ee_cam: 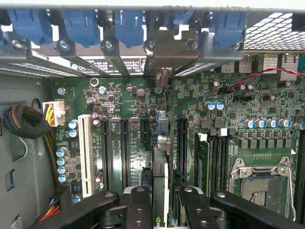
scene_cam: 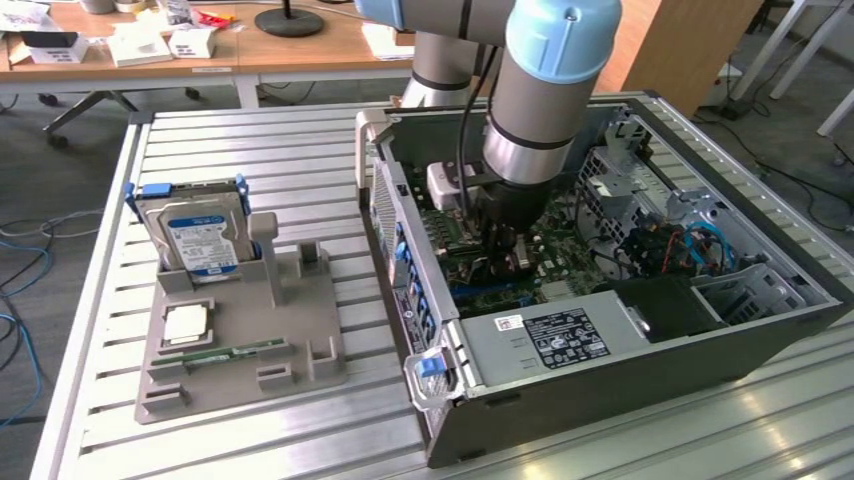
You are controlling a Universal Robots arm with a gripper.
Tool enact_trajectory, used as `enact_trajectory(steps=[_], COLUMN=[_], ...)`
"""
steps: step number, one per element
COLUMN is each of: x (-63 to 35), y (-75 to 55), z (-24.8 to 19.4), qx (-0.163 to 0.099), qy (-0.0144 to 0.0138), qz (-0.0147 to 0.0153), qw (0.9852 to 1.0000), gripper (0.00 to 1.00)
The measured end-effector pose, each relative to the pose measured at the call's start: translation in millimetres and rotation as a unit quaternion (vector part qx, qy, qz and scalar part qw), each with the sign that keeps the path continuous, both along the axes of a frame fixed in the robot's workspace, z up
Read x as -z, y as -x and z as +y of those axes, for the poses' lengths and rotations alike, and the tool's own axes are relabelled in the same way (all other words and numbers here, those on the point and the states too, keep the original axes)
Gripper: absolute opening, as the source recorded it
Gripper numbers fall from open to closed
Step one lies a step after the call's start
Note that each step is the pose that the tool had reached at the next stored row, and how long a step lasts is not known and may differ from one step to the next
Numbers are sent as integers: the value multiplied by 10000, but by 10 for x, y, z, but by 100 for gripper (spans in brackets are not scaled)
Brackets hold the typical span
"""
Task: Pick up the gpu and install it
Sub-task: 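Insert the gpu into the slot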
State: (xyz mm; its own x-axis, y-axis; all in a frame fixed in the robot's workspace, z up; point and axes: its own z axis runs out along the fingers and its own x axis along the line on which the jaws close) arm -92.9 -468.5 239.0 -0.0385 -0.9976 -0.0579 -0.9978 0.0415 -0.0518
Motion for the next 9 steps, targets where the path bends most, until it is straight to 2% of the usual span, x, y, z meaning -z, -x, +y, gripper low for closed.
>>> enact_trajectory(steps=[9], x=[0], y=[20], z=[1], qx=[0], qy=[4], qz=[-17], qw=[10000], gripper=[26])
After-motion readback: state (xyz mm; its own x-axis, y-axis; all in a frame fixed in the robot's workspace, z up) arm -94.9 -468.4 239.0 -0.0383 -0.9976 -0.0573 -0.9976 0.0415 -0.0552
